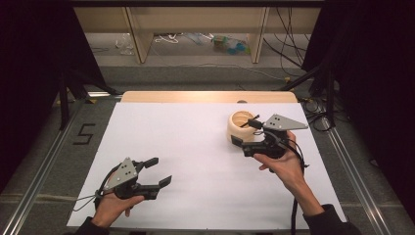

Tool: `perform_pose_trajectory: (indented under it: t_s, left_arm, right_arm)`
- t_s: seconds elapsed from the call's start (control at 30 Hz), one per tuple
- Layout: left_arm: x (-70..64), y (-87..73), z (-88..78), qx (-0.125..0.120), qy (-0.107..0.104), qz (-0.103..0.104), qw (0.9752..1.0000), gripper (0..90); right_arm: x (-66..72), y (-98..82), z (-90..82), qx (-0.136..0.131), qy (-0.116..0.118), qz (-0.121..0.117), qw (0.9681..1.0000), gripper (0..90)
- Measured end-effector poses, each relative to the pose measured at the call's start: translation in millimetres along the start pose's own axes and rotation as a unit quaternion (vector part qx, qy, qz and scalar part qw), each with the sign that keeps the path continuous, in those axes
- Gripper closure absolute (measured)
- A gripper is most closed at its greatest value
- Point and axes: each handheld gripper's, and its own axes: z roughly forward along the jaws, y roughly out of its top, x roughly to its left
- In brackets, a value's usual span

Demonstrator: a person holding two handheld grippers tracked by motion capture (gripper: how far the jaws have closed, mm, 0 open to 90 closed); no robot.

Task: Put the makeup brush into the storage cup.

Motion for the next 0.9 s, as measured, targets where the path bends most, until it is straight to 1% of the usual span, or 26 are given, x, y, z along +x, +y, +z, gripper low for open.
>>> perform_pose_trajectory:
  t_s: [0.1, 0.13, 0.17, 0.23, 0.27, 0.3, 0.33, 0.37, 0.4, 0.43, 0.47, 0.5, 0.53, 0.6, 0.63, 0.7, 0.77, 0.8, 0.83, 0.87, 0.9]
  left_arm:
    - [-0.1, 0.0, 0.0, 0.000, 0.000, 0.000, 1.0000, 23.6]
    - [0.1, 0.2, 0.1, -0.001, 0.000, 0.002, 1.0000, 23.6]
    - [0.7, 0.5, 0.0, -0.001, -0.002, 0.009, 1.0000, 23.6]
    - [0.5, 0.5, 0.0, -0.002, -0.001, 0.008, 1.0000, 23.6]
    - [0.5, 0.5, 0.1, -0.002, -0.001, 0.008, 1.0000, 23.6]
    - [0.7, 0.5, 0.0, -0.001, -0.001, 0.008, 1.0000, 23.6]
    - [0.4, 0.3, 0.1, 0.000, 0.000, 0.005, 1.0000, 23.6]
    - [0.4, 0.3, 0.0, -0.001, 0.000, 0.005, 1.0000, 23.6]
    - [-0.2, 0.1, 0.0, -0.001, 0.000, 0.000, 1.0000, 23.6]
    - [-0.2, 0.1, 0.0, -0.001, 0.000, 0.000, 1.0000, 23.6]
    - [0.1, 0.2, 0.0, -0.002, 0.000, 0.002, 1.0000, 23.6]
    - [1.0, 0.5, -0.1, -0.001, -0.002, 0.010, 0.9999, 23.6]
    - [1.0, 0.5, -0.1, -0.001, -0.002, 0.010, 0.9999, 23.6]
    - [0.0, 0.5, -0.1, -0.002, -0.001, 0.005, 1.0000, 23.6]
    - [-0.2, 0.7, -0.2, -0.001, -0.001, 0.007, 1.0000, 23.6]
    - [-0.4, 0.7, -0.3, -0.001, -0.001, 0.008, 1.0000, 23.6]
    - [-0.5, 0.2, -0.6, 0.000, -0.001, 0.004, 1.0000, 23.6]
    - [-0.2, 0.3, -0.9, -0.001, 0.001, 0.004, 1.0000, 23.6]
    - [0.5, 0.2, -0.4, -0.005, -0.002, 0.007, 1.0000, 23.6]
    - [0.1, 0.8, -1.2, -0.001, 0.002, 0.007, 1.0000, 23.6]
    - [-0.1, 0.9, -1.1, -0.002, 0.001, 0.008, 1.0000, 23.6]
  right_arm:
    - [4.1, -4.8, -1.1, -0.004, 0.002, -0.001, 1.0000, 15.9]
    - [4.8, -6.7, -0.8, -0.006, 0.004, 0.001, 1.0000, 15.9]
    - [5.3, -8.1, -1.7, -0.003, 0.005, 0.002, 1.0000, 15.9]
    - [5.8, -11.6, -1.2, -0.013, 0.004, 0.003, 0.9999, 15.9]
    - [5.9, -12.9, -2.1, -0.008, 0.004, 0.001, 1.0000, 16.0]
    - [6.5, -14.6, -1.9, -0.009, 0.001, 0.001, 1.0000, 16.0]
    - [6.9, -15.9, -2.9, -0.003, 0.002, 0.002, 1.0000, 16.0]
    - [6.6, -17.5, -2.4, -0.007, 0.004, 0.000, 1.0000, 16.0]
    - [7.0, -18.7, -2.8, -0.005, 0.002, 0.002, 1.0000, 16.0]
    - [7.8, -20.5, -2.5, -0.007, 0.007, 0.007, 0.9999, 16.0]
    - [7.9, -21.4, -3.4, -0.001, 0.006, 0.008, 0.9999, 16.0]
    - [8.2, -22.6, -3.3, -0.003, 0.007, 0.010, 0.9999, 16.0]
    - [8.3, -23.3, -4.9, 0.001, 0.006, 0.008, 1.0000, 16.0]
    - [8.8, -25.6, -5.4, -0.012, 0.003, 0.005, 0.9999, 16.0]
    - [9.4, -26.3, -6.7, -0.007, 0.006, 0.008, 0.9999, 16.0]
    - [10.8, -28.8, -7.0, -0.013, 0.012, 0.011, 0.9998, 16.0]
    - [11.6, -30.7, -9.0, -0.003, 0.012, 0.009, 0.9999, 16.0]
    - [12.3, -32.5, -8.8, -0.005, 0.012, 0.007, 0.9999, 16.0]
    - [13.1, -33.9, -9.2, -0.006, 0.013, 0.009, 0.9999, 16.0]
    - [13.5, -35.0, -9.0, -0.008, 0.012, 0.009, 0.9999, 16.0]
    - [13.7, -36.6, -9.4, -0.008, 0.015, 0.010, 0.9998, 16.0]
